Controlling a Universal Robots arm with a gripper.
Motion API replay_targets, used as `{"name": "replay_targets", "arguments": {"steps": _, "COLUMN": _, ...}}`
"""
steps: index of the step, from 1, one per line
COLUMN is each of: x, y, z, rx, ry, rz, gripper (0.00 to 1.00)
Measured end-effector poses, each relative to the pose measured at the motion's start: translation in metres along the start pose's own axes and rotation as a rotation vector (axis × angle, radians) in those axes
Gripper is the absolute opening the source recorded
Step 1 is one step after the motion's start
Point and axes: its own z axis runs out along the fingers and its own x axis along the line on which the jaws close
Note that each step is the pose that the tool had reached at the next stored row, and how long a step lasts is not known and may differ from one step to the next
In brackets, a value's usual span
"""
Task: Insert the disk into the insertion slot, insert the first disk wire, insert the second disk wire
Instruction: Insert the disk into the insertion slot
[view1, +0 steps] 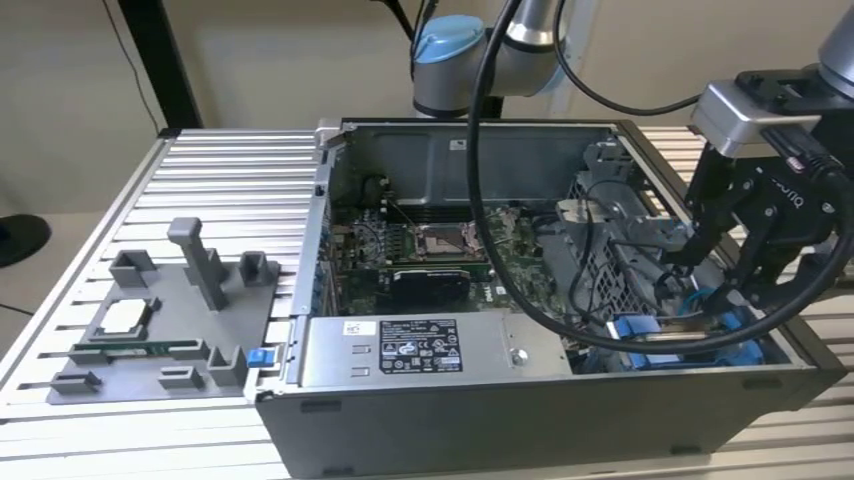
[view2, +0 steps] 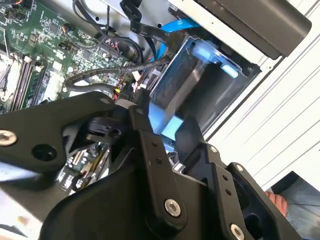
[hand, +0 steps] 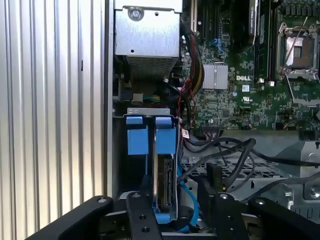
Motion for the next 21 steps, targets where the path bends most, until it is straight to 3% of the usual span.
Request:
{"name": "replay_targets", "arguments": {"steps": 5, "x": -0.0002, "y": 0.0001, "z": -0.0024, "rx": -0.0001, "ry": 0.0006, "rz": -0.001, "gripper": 1.00}}
{"name": "replay_targets", "arguments": {"steps": 10, "x": -0.0017, "y": 0.0008, "z": -0.0195, "rx": -0.0001, "ry": 0.0002, "rz": -0.001, "gripper": 1.00}}
{"name": "replay_targets", "arguments": {"steps": 21, "x": -0.0023, "y": 0.0018, "z": -0.0257, "rx": -0.0001, "ry": 0.0002, "rz": -0.001, "gripper": 1.00}}
